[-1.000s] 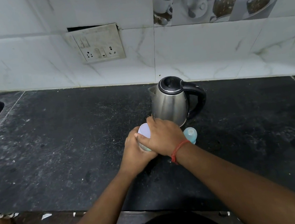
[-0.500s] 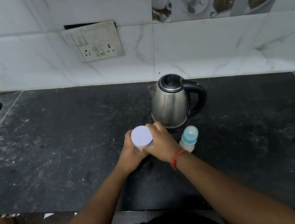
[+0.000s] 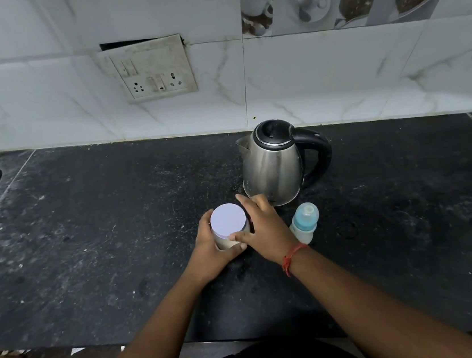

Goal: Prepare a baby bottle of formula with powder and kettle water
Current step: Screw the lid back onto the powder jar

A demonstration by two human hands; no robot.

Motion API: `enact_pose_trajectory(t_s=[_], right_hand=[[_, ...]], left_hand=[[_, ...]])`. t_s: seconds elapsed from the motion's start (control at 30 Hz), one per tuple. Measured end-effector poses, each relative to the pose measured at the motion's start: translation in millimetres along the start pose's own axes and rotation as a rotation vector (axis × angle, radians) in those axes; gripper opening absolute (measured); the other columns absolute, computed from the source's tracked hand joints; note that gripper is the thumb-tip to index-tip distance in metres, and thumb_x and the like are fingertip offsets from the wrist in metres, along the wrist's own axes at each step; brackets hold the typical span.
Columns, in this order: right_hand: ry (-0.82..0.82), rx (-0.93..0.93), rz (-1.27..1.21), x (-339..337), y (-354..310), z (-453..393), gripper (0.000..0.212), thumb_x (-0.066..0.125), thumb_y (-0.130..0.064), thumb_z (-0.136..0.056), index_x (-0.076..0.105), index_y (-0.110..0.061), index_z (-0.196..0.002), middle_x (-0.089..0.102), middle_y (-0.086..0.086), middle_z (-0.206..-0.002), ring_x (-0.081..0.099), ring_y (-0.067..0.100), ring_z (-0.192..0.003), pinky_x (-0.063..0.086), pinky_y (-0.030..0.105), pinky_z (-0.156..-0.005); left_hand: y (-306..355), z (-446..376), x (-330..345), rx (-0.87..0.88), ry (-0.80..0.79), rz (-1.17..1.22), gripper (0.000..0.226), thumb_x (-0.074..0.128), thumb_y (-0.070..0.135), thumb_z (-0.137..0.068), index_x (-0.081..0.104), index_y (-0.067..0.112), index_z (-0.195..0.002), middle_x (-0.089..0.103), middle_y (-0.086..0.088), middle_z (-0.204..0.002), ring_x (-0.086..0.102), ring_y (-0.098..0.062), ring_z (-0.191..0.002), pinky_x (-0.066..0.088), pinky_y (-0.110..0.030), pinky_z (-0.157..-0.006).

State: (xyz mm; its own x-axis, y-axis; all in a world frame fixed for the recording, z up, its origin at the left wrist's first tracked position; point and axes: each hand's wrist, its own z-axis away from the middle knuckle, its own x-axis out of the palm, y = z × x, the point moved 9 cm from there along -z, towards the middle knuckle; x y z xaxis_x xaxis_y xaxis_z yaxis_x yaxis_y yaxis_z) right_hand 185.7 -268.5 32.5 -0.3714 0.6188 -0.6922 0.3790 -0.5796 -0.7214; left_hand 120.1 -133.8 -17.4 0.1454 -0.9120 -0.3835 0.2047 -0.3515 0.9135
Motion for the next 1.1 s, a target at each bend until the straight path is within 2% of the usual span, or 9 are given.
enact_pose_trajectory(t_s=[0.1, 0.27, 0.37, 0.47, 0.53, 0.63, 0.7, 0.87, 1.1], right_hand=[[0.124, -0.040, -0.061, -26.6, -3.1, 6.0, 0.078, 0.078, -0.038, -0.085, 0.042, -0.017, -0.150, 0.042, 0.001, -0.130, 0.053, 0.019, -0.115, 0.048, 0.035, -0.100], [0.366, -0.043, -0.206, -87.5, -3.1, 10.4, 0.051, 0.077, -0.026, -0.087, 0.059, -0.016, -0.133, 0.046, -0.004, -0.115, 0.054, 0.008, -0.087, 0.048, 0.017, -0.081], [0.561, 0.025, -0.364, -135.6, 4.2, 10.8, 0.036, 0.075, -0.016, -0.089, 0.064, -0.014, -0.123, 0.048, -0.001, -0.110, 0.052, 0.002, -0.081, 0.049, 0.015, -0.079], [0.680, 0.103, -0.315, -181.6, 20.7, 5.4, 0.036, 0.074, -0.018, -0.090, 0.063, -0.016, -0.124, 0.047, -0.001, -0.112, 0.051, 0.002, -0.083, 0.045, 0.007, -0.079], [0.634, 0.161, -0.222, -199.4, 37.6, -8.6, 0.043, 0.073, -0.020, -0.091, 0.060, -0.019, -0.132, 0.042, -0.001, -0.118, 0.053, 0.005, -0.085, 0.042, 0.003, -0.082], [0.439, 0.242, -0.047, -204.9, 62.2, -34.1, 0.044, 0.070, -0.016, -0.093, 0.059, -0.021, -0.135, 0.042, 0.002, -0.126, 0.057, 0.018, -0.107, 0.038, 0.017, -0.100], [0.376, 0.243, 0.004, -207.8, 69.4, -43.7, 0.038, 0.068, -0.012, -0.094, 0.064, -0.021, -0.131, 0.046, 0.003, -0.123, 0.056, 0.021, -0.114, 0.036, 0.021, -0.102], [0.350, 0.211, 0.038, -212.3, 72.5, -53.5, 0.036, 0.068, -0.009, -0.093, 0.066, -0.020, -0.128, 0.049, -0.003, -0.113, 0.053, 0.013, -0.105, 0.036, 0.020, -0.099], [0.368, 0.190, 0.016, -203.2, 71.7, -70.2, 0.037, 0.068, -0.008, -0.093, 0.068, -0.019, -0.127, 0.050, -0.002, -0.112, 0.058, 0.020, -0.109, 0.042, 0.026, -0.104]], left_hand=[[9.4, 2.7, -9.5, 0.008, 0.036, -0.007, 0.120, 0.084, 0.062, -0.066, 0.016, 0.030, -0.159, 0.028, 0.006, -0.162, 0.032, -0.011, -0.149, 0.033, -0.044, -0.123], [63.9, -6.3, -18.8, 0.141, 0.082, -0.044, 0.105, 0.070, 0.067, -0.078, 0.016, 0.030, -0.161, 0.019, 0.014, -0.168, 0.019, -0.007, -0.155, 0.024, -0.043, -0.126], [99.7, -25.9, -11.8, 0.227, 0.073, -0.140, 0.095, 0.071, 0.057, -0.088, 0.017, 0.026, -0.160, 0.019, 0.006, -0.169, 0.014, -0.015, -0.158, 0.022, -0.048, -0.127], [132.5, -53.1, -3.8, 0.306, 0.075, -0.244, 0.087, 0.074, 0.043, -0.091, 0.023, 0.022, -0.158, 0.022, -0.002, -0.169, 0.015, -0.023, -0.157, 0.024, -0.052, -0.126], [149.5, -75.2, 0.9, 0.321, 0.066, -0.316, 0.090, 0.078, 0.041, -0.088, 0.025, 0.018, -0.158, 0.023, -0.007, -0.168, 0.016, -0.028, -0.157, 0.022, -0.053, -0.126], [163.9, -108.0, 8.5, 0.300, 0.042, -0.448, 0.100, 0.082, 0.047, -0.080, 0.027, 0.013, -0.156, 0.032, -0.014, -0.162, 0.027, -0.032, -0.152, 0.027, -0.057, -0.122], [165.9, -120.3, 13.4, 0.269, 0.004, -0.484, 0.101, 0.079, 0.055, -0.074, 0.031, 0.017, -0.154, 0.042, -0.010, -0.155, 0.040, -0.030, -0.143, 0.034, -0.058, -0.117], [165.3, -125.9, 12.9, 0.272, 0.017, -0.528, 0.093, 0.085, 0.048, -0.077, 0.038, 0.021, -0.152, 0.046, -0.011, -0.146, 0.049, -0.030, -0.133, 0.040, -0.051, -0.115], [158.5, -124.0, 0.3, 0.242, 0.093, -0.558, 0.092, 0.086, 0.052, -0.074, 0.041, 0.022, -0.148, 0.047, -0.012, -0.140, 0.052, -0.033, -0.127, 0.042, -0.053, -0.111]])
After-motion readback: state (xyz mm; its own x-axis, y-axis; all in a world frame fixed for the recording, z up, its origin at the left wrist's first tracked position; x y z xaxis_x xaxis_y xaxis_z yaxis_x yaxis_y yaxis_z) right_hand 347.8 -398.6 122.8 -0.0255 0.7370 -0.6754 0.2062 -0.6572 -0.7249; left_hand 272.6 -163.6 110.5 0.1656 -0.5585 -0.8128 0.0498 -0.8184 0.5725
